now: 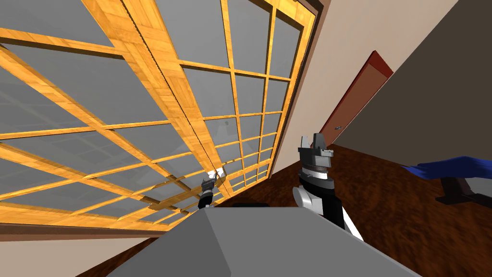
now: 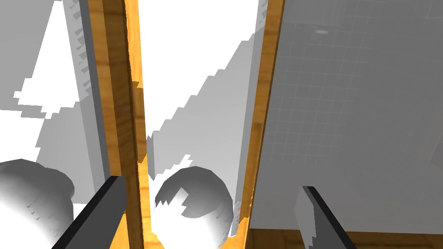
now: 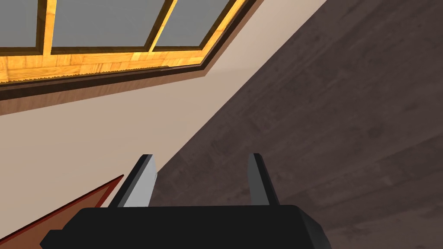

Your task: Pull the door open

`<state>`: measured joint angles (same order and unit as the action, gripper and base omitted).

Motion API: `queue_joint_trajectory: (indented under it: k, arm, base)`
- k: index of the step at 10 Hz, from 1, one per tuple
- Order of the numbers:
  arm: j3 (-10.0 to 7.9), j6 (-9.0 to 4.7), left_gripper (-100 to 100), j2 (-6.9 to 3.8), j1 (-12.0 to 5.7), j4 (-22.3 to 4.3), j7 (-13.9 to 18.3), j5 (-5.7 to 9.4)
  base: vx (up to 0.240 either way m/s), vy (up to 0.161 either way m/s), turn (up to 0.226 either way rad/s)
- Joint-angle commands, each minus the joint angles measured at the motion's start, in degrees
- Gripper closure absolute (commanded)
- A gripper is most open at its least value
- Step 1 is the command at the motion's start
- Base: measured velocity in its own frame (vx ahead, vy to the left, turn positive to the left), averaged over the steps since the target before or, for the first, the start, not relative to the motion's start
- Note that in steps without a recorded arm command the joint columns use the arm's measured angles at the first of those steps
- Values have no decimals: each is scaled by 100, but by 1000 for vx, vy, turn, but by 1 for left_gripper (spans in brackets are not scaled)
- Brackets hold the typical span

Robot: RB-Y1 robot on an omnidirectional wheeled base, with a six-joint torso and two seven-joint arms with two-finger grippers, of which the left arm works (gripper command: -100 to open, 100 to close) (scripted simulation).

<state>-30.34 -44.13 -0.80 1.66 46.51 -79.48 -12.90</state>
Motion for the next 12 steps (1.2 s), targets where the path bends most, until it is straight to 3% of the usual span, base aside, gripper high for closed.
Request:
queue_joint_trajectory:
  k: [1, 6, 7, 12]
  arm:
    - [-5, 2, 100, -8, 13, -5, 8, 2]
    - [-5, 2, 100, -8, 13, -5, 8, 2]
    - [-12, 28, 100, -25, 145, -71, 108, 38]
    - [-61, 40, 100, -88, 333, -135, 256, 111]
  base:
    - [-7, -2, 13]
    - [-14, -7, -6]
    - [-104, -16, 14]
    - [-132, -40, 34]
